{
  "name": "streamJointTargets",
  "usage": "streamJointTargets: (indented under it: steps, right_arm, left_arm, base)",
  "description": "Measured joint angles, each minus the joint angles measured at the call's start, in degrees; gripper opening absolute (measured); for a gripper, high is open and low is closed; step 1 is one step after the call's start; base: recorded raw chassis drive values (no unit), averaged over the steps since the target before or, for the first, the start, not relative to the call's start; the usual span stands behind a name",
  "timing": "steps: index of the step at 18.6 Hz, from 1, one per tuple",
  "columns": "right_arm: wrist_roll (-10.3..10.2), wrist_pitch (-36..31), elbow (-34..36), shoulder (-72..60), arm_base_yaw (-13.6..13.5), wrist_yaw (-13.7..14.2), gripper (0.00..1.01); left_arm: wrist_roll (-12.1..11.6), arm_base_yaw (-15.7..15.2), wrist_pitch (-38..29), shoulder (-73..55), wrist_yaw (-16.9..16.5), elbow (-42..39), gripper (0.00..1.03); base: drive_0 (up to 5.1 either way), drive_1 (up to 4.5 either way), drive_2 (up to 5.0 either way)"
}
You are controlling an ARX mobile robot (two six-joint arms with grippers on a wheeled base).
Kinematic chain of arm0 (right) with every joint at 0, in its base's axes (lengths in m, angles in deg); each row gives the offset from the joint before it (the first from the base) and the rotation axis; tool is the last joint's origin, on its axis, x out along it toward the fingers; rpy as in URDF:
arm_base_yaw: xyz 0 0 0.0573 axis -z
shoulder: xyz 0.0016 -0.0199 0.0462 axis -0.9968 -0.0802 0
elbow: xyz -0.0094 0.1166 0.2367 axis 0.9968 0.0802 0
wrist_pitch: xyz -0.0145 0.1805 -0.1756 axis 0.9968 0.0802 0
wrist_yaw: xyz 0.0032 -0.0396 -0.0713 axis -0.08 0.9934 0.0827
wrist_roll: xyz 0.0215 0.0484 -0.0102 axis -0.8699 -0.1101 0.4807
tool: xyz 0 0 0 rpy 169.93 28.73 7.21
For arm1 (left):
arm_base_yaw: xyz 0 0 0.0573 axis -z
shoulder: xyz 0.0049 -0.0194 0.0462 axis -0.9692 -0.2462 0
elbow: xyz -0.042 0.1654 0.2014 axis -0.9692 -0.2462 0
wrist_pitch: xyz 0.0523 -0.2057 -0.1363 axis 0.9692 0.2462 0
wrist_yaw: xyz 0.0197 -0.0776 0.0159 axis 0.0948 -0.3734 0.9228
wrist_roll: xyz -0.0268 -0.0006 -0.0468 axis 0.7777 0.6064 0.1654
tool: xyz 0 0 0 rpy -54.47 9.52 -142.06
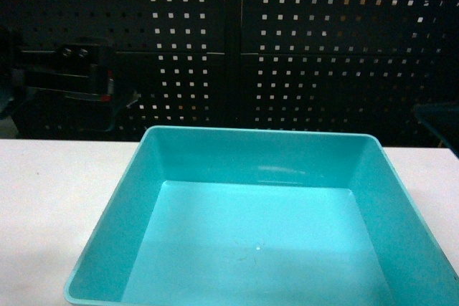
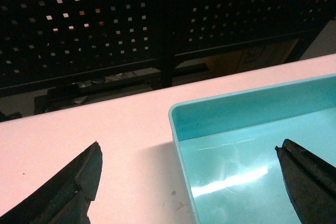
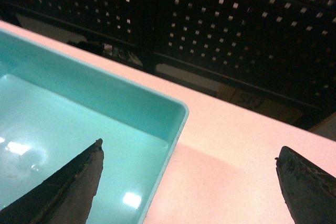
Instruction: Stack blue boxes stably on right
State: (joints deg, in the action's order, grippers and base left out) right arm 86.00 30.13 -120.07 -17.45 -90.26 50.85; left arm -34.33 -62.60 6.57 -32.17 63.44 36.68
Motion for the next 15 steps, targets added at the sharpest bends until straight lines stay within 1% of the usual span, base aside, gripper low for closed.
streamJointTargets:
  steps: [1,2,3,4,8,9,13,15]
  right_arm:
    - [0.5,0.1,-0.1,-1.8,0.0,0.0,0.98]
    - [1.0,0.1,-0.2,-3.4,0.0,0.0,0.98]
    - [1.1,0.1,-0.2,-4.8,0.0,0.0,0.98]
    - [1.1,0.3,-0.3,-6.2,0.0,-0.2,0.98]
    - [1.3,-1.9,-0.2,-12.5,-0.1,0.2,0.98]
    - [1.5,-2.7,0.0,-14.1,-0.4,0.9,0.98]
    - [1.5,-3.9,0.8,-19.5,-1.5,1.6,0.98]
    - [1.4,-4.5,1.2,-21.5,-1.6,2.3,0.98]
  left_arm:
    - [0.4,0.8,1.5,-1.9,0.1,1.0,0.98]
    - [0.6,1.6,1.1,-4.0,1.0,1.2,0.98]
    - [1.6,2.1,2.1,-6.4,1.2,1.4,0.98]
    - [2.3,2.2,1.1,-9.8,2.5,1.4,0.98]
    - [4.8,2.3,-1.0,-18.3,4.5,1.0,0.98]
    - [5.2,2.5,-1.0,-19.5,4.5,1.1,0.98]
    - [6.7,3.3,-1.5,-23.6,4.8,1.6,0.98]
    - [7.8,3.3,-1.4,-25.0,4.4,1.6,0.98]
  base:
    - [0.0,0.0,0.0]
    - [0.0,0.0,0.0]
    - [0.0,0.0,0.0]
    - [0.0,0.0,0.0]
    - [0.0,0.0,0.0]
    - [0.0,0.0,0.0]
    - [0.0,0.0,0.0]
    - [0.0,0.0,0.0]
